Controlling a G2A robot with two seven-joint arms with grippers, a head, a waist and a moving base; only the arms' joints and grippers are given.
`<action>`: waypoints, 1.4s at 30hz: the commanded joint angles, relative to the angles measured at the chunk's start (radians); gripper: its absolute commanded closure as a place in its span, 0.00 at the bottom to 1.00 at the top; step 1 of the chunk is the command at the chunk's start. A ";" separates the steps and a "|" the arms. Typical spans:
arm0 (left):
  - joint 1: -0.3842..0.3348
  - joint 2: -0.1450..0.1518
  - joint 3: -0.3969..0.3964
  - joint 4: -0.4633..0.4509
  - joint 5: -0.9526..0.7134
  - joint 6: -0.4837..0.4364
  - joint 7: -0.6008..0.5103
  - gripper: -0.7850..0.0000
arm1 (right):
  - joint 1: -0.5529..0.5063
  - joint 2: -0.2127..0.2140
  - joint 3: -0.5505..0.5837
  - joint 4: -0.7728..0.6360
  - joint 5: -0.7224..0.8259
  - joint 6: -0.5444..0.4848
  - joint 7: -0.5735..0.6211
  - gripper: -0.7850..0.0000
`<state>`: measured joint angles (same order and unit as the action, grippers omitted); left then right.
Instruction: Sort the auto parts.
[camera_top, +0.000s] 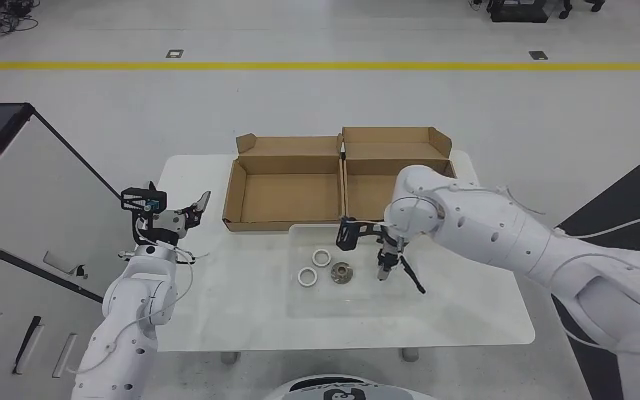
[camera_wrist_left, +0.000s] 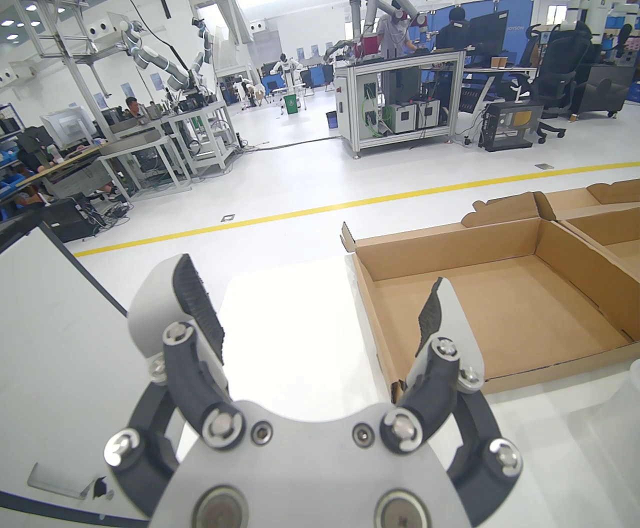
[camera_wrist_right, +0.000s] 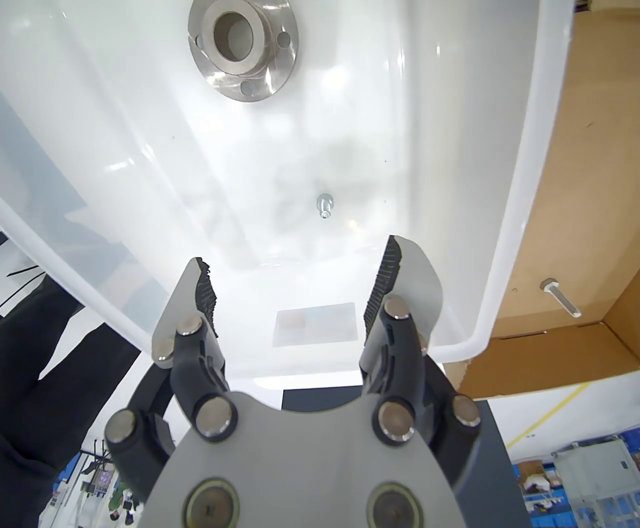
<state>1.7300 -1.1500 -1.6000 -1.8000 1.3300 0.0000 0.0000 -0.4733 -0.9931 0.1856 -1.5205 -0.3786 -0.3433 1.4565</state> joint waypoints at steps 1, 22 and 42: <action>0.000 0.000 0.000 0.000 0.000 0.000 0.000 0.00 | -0.007 -0.004 0.000 0.015 -0.002 -0.003 -0.007 0.24; 0.000 0.000 0.000 0.000 0.000 0.000 0.000 0.00 | -0.037 -0.069 0.004 0.165 -0.033 -0.052 -0.051 0.51; 0.000 0.000 0.000 0.000 0.000 0.000 0.000 0.00 | -0.060 -0.111 0.012 0.249 -0.047 -0.078 -0.057 0.60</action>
<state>1.7300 -1.1500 -1.6000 -1.8000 1.3300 0.0000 0.0000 -0.5329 -1.1033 0.1979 -1.2733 -0.4245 -0.4207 1.3996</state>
